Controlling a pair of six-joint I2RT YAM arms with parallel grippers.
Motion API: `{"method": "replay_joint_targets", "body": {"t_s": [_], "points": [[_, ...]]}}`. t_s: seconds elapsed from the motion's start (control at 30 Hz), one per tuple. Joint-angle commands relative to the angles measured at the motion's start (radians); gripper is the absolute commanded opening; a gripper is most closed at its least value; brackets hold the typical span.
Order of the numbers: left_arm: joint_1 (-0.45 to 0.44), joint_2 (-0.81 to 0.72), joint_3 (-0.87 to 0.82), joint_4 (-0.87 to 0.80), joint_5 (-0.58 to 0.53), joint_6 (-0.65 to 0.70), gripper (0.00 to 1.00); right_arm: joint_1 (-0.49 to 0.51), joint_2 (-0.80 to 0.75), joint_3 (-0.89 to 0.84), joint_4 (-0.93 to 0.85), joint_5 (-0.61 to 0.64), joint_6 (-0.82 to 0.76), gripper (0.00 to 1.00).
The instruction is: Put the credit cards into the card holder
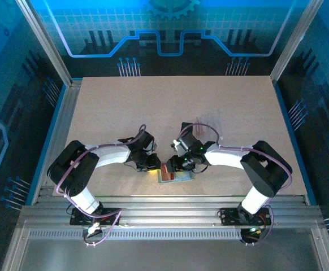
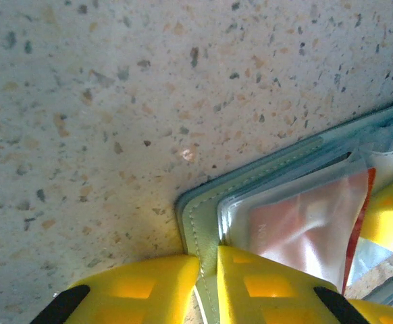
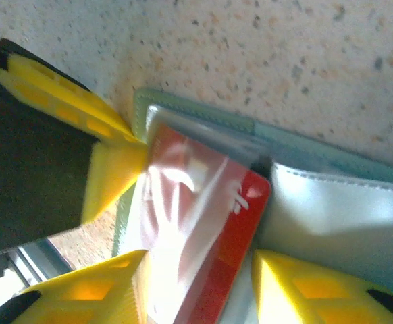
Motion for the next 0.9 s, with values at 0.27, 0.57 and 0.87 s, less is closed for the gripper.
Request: {"method": "replay_joint_targets", "body": {"t_s": [0.27, 0.57, 0.87], "points": [[-0.029, 0.132, -0.075, 0.084, -0.074, -0.011, 0.21, 0.012, -0.119, 0.084, -0.307, 0.214, -0.092, 0.41], [-0.030, 0.136, -0.074, 0.089, -0.071, -0.012, 0.21, 0.016, -0.007, 0.206, -0.437, 0.399, -0.175, 0.29], [-0.029, 0.136, -0.076, 0.086, -0.070, -0.010, 0.21, 0.053, 0.100, 0.245, -0.439, 0.460, -0.183, 0.29]]}}
